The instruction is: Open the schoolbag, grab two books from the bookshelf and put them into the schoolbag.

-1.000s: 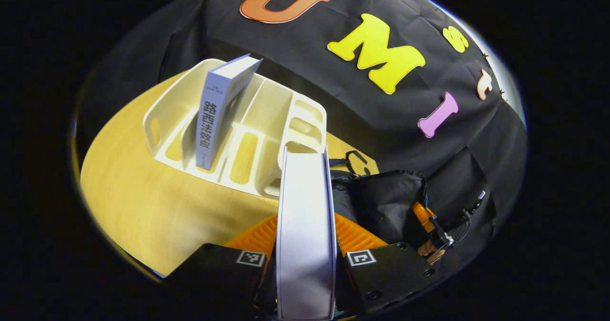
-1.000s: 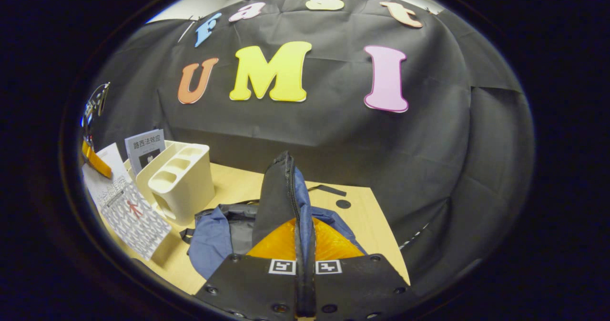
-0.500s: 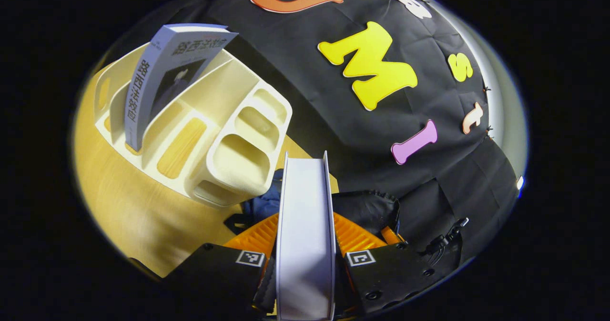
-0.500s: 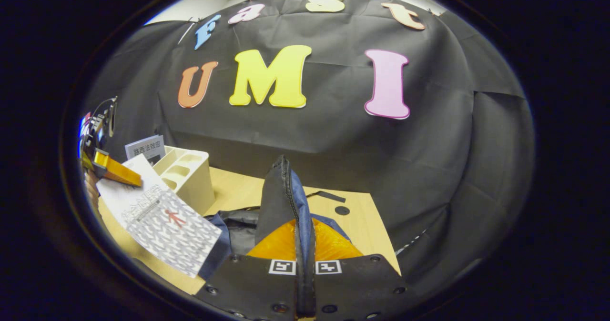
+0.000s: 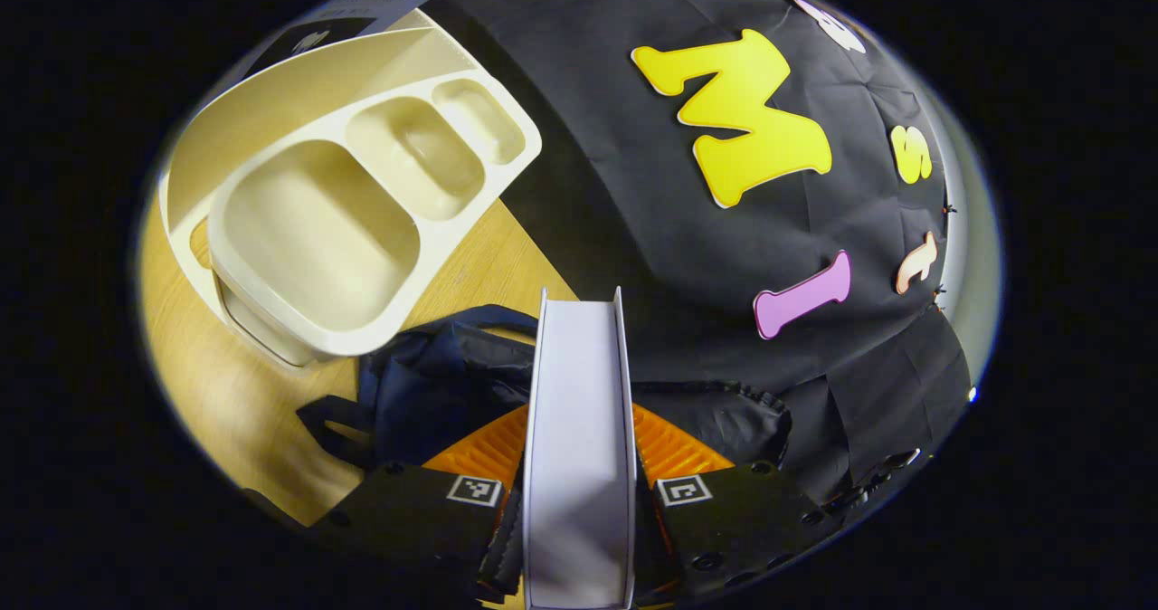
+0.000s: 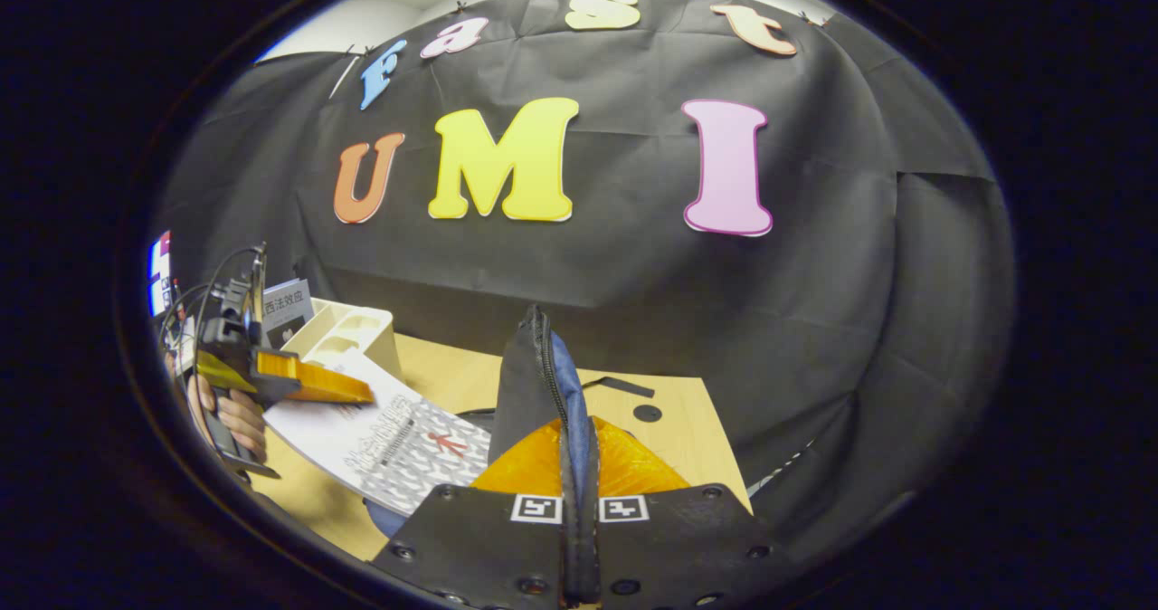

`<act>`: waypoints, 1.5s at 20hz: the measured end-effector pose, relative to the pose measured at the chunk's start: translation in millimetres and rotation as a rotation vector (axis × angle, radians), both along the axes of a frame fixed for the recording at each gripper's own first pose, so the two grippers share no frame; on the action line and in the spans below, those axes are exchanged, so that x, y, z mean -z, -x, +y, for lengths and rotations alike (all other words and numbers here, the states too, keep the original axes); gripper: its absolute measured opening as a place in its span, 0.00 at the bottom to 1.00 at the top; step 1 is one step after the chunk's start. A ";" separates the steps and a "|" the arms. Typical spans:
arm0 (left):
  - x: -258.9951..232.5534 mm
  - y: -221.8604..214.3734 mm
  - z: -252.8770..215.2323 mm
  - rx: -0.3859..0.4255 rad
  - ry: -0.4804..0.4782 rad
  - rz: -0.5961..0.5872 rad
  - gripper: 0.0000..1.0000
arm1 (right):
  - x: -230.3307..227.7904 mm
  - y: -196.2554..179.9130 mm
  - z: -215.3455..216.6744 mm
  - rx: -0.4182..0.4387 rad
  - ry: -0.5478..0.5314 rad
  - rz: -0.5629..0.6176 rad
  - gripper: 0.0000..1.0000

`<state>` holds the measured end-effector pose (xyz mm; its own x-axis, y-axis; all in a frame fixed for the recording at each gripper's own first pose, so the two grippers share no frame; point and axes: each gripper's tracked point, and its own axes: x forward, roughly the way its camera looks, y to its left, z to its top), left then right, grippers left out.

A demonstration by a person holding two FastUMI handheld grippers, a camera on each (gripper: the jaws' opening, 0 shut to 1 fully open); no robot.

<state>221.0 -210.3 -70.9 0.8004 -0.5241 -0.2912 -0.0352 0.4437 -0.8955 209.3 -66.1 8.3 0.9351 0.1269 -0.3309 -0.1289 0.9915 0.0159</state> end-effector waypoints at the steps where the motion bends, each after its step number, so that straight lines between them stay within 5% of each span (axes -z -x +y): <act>1: 5.5 -6.0 -10.3 -0.002 0.004 0.006 0.48 | -1.0 1.2 2.5 -0.001 0.001 -0.003 0.00; 6: 40.5 3.7 -76.8 0.043 -0.031 -0.020 0.48 | -16.5 3.5 16.0 -0.016 -0.029 -0.036 0.00; 13: 67.2 5.5 -121.8 0.001 -0.077 -0.095 0.51 | -28.7 12.2 40.8 -0.044 -0.050 -0.073 0.00; 15: 73.7 2.0 -123.7 -0.015 -0.092 -0.103 0.53 | -28.6 13.6 45.1 -0.043 -0.068 -0.071 0.00; 17: 90.3 1.1 -118.4 -0.033 -0.220 -0.097 0.56 | -24.6 14.6 50.3 -0.047 -0.074 -0.061 0.00; 19: 98.3 -2.9 -113.5 -0.041 -0.322 -0.085 0.80 | -17.4 15.5 51.4 -0.044 -0.072 -0.042 0.00; 21: 111.1 -0.5 -102.0 -0.012 -0.451 -0.027 0.90 | -12.6 14.5 47.4 -0.026 -0.072 -0.030 0.00; 23: 107.6 1.9 -100.7 0.038 -0.438 -0.022 0.99 | -8.6 13.8 43.7 -0.009 -0.077 -0.022 0.00; 30: 88.7 19.2 -54.1 0.059 -0.572 -0.078 0.96 | 2.8 16.8 41.3 0.024 -0.077 -0.003 0.00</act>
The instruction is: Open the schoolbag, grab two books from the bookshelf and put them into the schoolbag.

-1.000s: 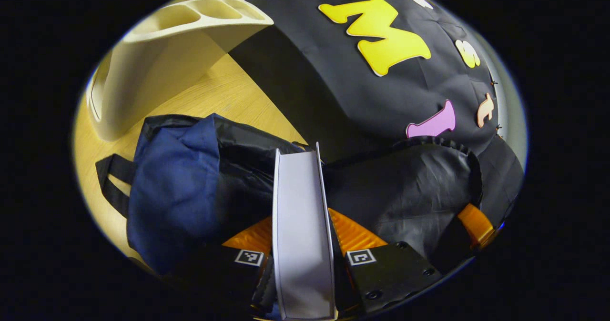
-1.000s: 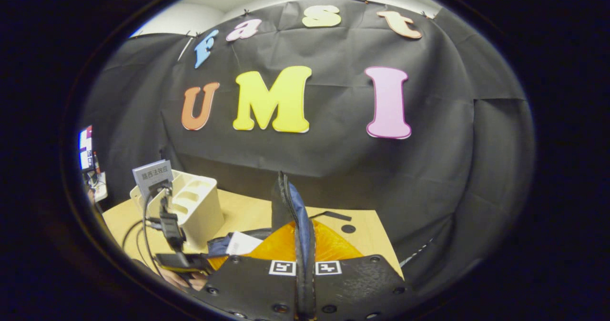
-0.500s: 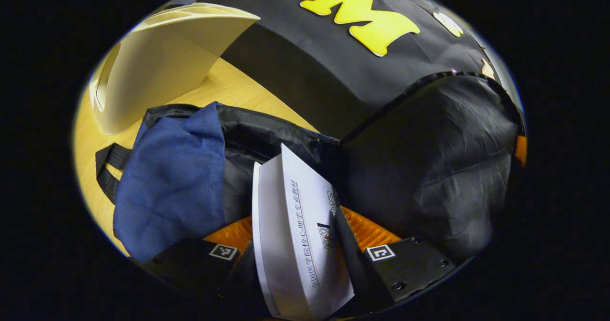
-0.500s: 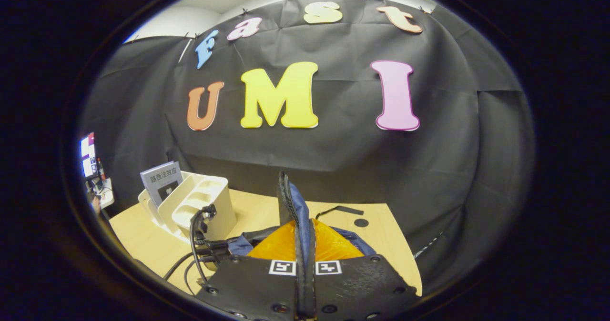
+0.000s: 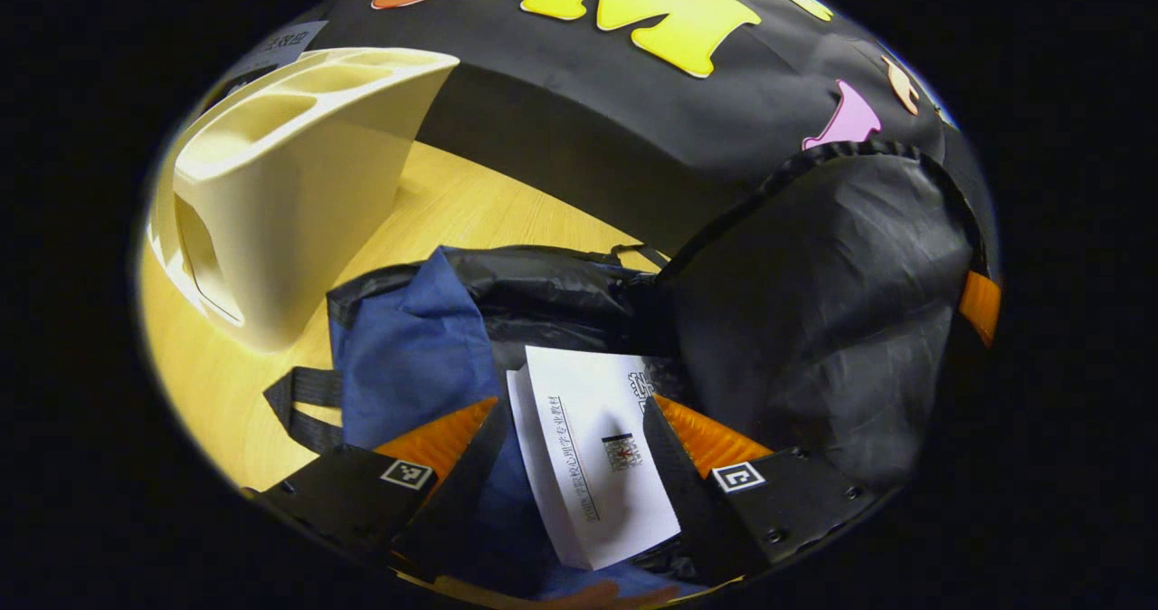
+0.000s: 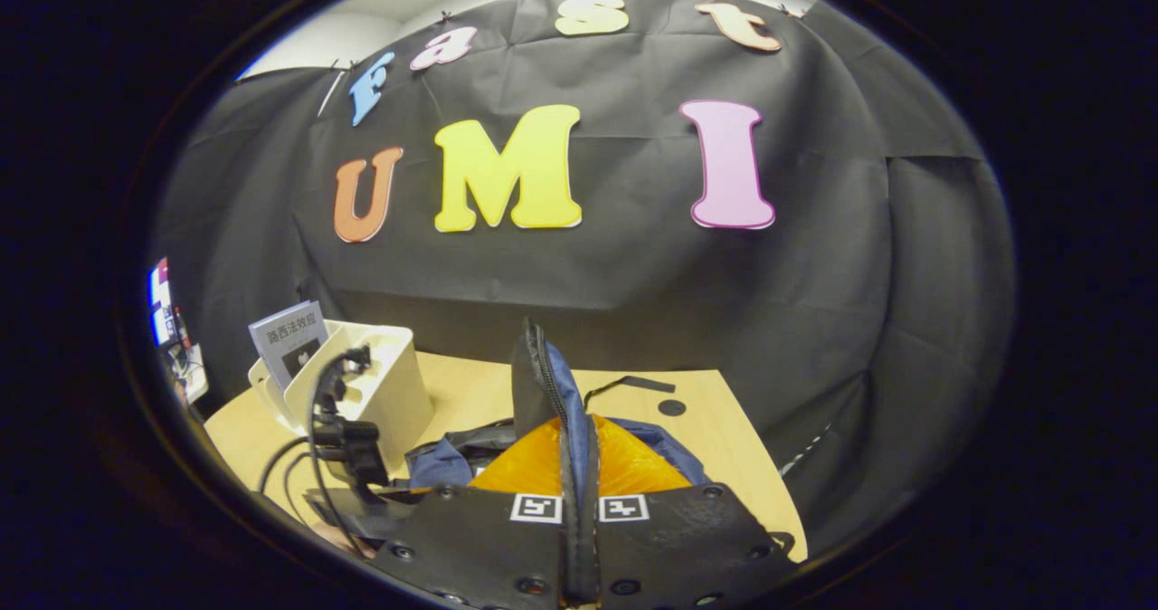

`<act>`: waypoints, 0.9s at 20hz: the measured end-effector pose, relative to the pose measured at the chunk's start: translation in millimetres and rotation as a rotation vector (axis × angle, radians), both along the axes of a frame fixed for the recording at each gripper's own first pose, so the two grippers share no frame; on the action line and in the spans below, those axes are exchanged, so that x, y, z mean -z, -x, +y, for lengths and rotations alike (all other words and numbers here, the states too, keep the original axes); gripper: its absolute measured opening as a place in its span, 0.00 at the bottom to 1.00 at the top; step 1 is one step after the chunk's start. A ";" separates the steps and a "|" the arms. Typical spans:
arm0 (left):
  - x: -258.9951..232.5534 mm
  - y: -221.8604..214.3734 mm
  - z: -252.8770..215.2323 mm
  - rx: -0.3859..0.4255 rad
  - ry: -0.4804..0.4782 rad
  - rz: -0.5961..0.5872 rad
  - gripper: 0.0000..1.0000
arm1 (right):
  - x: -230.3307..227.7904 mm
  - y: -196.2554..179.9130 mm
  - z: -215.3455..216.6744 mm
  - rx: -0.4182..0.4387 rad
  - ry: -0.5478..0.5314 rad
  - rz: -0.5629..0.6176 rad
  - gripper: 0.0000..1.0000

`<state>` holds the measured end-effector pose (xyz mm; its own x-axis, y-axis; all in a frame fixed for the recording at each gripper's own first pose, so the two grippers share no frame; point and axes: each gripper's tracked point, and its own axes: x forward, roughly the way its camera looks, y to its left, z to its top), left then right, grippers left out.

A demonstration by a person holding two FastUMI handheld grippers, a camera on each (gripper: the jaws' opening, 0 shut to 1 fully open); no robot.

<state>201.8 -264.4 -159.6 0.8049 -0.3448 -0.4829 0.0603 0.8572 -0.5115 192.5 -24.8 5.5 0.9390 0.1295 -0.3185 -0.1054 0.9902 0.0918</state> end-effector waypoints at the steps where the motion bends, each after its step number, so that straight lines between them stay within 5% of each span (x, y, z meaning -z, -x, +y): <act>1: -4.9 1.0 8.4 -0.006 -0.037 -0.022 0.96 | 2.7 1.1 1.6 0.002 0.003 0.002 0.00; 10: -63.5 34.3 80.3 0.034 -0.273 -0.204 0.96 | 13.1 6.6 0.6 0.037 -0.036 0.004 0.00; 18: -127.7 35.7 182.3 -0.059 -0.419 -0.300 0.96 | 15.3 13.0 -2.0 0.096 -0.033 -0.009 0.00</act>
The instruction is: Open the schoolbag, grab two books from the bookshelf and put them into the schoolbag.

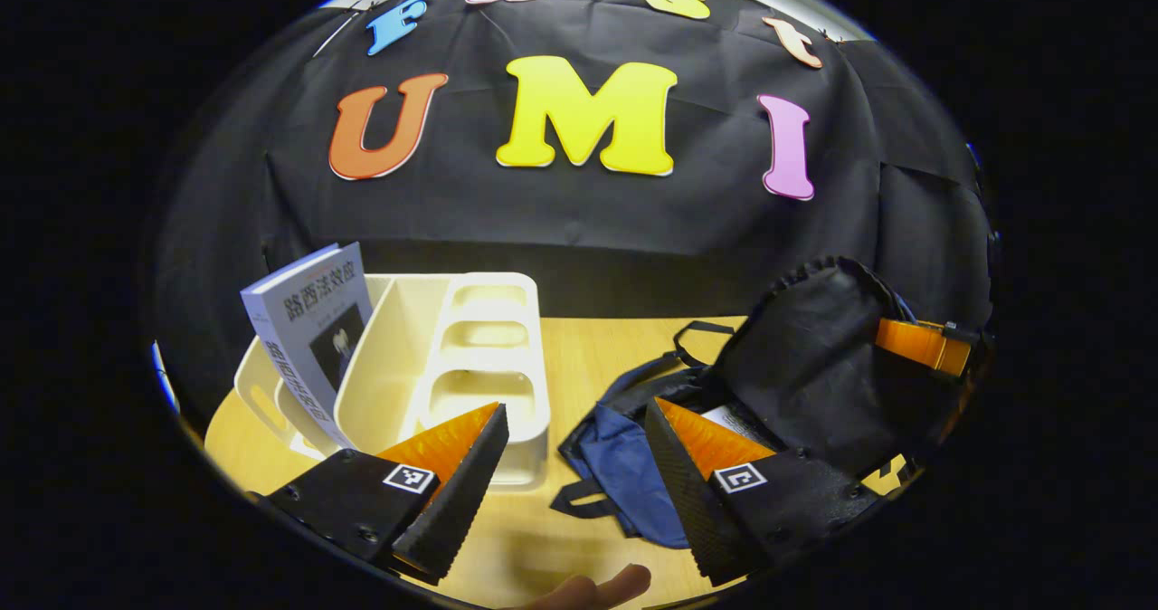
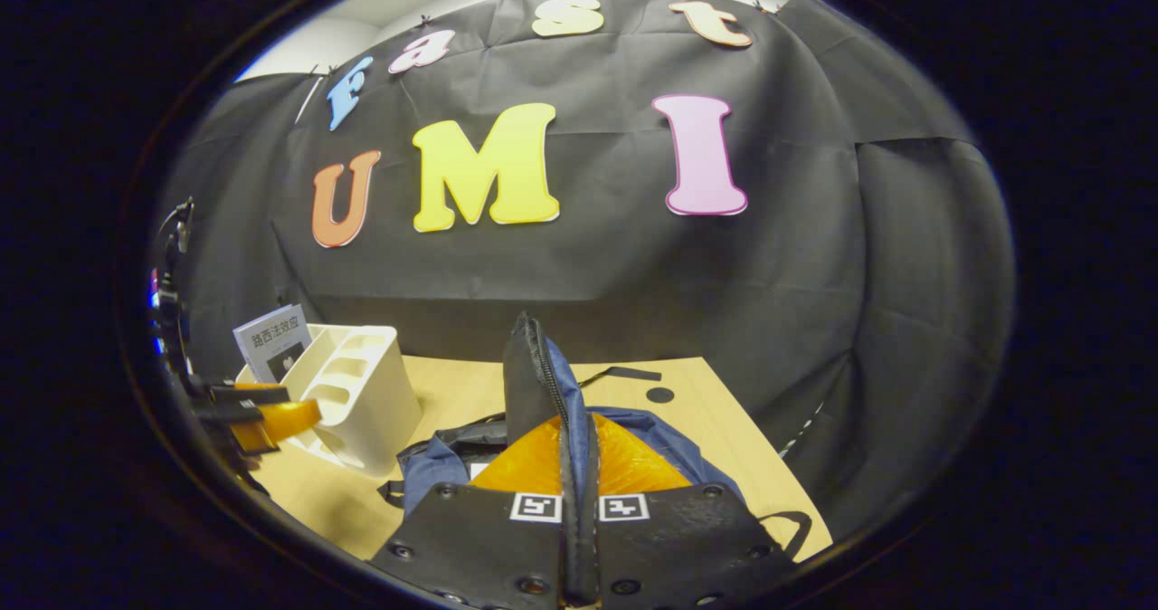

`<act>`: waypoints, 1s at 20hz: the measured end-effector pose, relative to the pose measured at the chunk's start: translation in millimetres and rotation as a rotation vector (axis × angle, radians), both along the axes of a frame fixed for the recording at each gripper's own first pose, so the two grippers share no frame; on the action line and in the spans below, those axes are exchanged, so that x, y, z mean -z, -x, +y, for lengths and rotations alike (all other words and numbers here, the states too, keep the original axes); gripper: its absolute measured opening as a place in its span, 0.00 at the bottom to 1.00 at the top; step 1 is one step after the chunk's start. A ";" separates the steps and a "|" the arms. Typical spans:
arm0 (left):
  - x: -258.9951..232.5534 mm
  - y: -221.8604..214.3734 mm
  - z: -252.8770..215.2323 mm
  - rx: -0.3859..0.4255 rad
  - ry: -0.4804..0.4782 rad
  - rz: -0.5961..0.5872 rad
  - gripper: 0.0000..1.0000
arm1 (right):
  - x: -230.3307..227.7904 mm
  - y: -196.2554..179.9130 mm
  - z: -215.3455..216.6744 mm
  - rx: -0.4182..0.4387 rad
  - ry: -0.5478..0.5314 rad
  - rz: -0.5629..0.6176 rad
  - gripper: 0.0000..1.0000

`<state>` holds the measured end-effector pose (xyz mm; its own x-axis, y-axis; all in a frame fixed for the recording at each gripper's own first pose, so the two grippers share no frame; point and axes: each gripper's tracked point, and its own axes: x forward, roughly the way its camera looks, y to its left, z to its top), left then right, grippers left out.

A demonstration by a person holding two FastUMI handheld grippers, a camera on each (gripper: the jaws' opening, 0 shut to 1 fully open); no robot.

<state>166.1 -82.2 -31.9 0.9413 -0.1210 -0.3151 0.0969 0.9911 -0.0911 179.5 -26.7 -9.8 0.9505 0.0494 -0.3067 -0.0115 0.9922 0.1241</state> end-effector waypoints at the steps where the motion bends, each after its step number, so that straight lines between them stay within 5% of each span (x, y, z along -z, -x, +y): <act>1: -8.0 -2.1 17.6 -0.028 -0.016 -0.019 0.96 | 0.6 1.7 -0.1 0.005 0.003 -0.002 0.00; 7: -52.1 -26.0 107.0 -0.162 -0.031 -0.063 0.96 | -1.6 5.7 12.8 0.016 0.016 -0.015 0.00; 13: -88.7 -57.0 168.0 -0.227 -0.158 -0.105 0.95 | 1.4 6.4 28.9 -0.005 0.049 -0.019 0.00; 20: -46.1 -118.8 217.6 -0.250 -0.146 0.123 0.95 | 5.4 8.4 41.4 -0.036 0.100 -0.017 0.00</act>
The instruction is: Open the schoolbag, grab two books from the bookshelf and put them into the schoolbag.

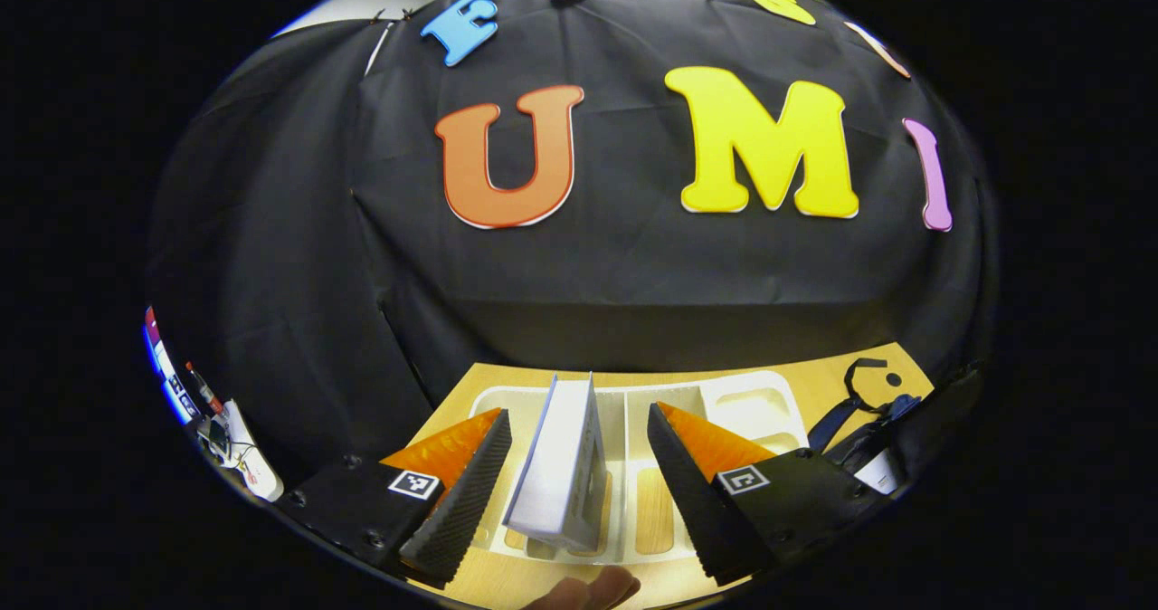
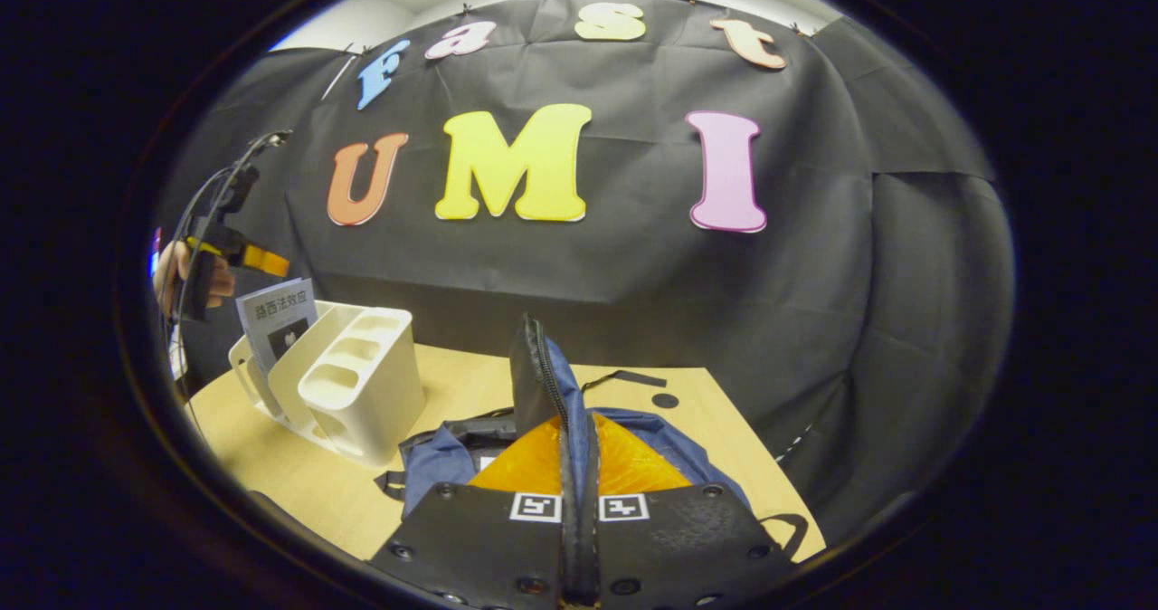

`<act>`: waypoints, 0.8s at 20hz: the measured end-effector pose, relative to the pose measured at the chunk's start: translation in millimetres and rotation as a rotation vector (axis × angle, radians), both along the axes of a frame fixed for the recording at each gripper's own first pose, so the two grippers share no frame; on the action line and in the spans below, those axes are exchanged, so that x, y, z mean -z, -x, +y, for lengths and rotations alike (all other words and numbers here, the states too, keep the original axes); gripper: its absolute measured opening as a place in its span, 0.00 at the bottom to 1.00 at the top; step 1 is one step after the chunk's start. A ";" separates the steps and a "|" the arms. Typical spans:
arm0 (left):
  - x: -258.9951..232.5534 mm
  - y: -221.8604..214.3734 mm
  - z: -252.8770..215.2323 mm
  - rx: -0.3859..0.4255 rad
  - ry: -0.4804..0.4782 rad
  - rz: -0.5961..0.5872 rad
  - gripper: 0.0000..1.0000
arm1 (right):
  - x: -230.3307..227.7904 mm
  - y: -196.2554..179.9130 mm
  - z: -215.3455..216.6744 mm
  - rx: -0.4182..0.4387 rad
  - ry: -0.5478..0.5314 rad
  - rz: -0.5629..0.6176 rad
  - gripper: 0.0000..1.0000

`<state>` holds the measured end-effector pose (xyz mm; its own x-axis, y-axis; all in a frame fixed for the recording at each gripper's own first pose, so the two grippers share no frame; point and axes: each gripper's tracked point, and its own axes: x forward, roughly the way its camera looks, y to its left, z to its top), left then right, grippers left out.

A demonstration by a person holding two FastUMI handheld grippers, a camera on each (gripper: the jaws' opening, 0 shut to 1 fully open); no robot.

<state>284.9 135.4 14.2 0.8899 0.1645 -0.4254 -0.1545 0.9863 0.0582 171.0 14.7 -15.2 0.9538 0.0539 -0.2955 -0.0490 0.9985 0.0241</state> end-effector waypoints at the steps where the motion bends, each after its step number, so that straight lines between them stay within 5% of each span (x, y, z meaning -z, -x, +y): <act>1: 10.2 -5.3 1.2 0.013 0.017 0.050 0.95 | 0.6 0.1 1.0 -0.005 0.007 0.001 0.00; 10: 77.3 -6.9 9.1 0.092 0.054 0.461 0.87 | 9.5 4.1 2.0 -0.021 0.006 0.012 0.00; 11: 80.5 -4.5 6.6 0.099 0.055 0.494 0.75 | 10.5 4.6 1.5 -0.023 0.002 0.012 0.00; 12: 82.0 -5.1 8.9 0.091 0.054 0.508 0.75 | 11.1 5.3 1.6 -0.022 -0.003 0.011 0.00; 16: 84.6 7.0 6.1 0.054 0.121 0.548 0.47 | 17.3 4.1 0.7 -0.029 -0.029 0.019 0.00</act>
<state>278.0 141.4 -70.4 0.5391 0.0459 -0.8410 -0.0827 0.9966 0.0013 166.9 15.4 -32.5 0.9461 0.0902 -0.3110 -0.0772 0.9956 0.0537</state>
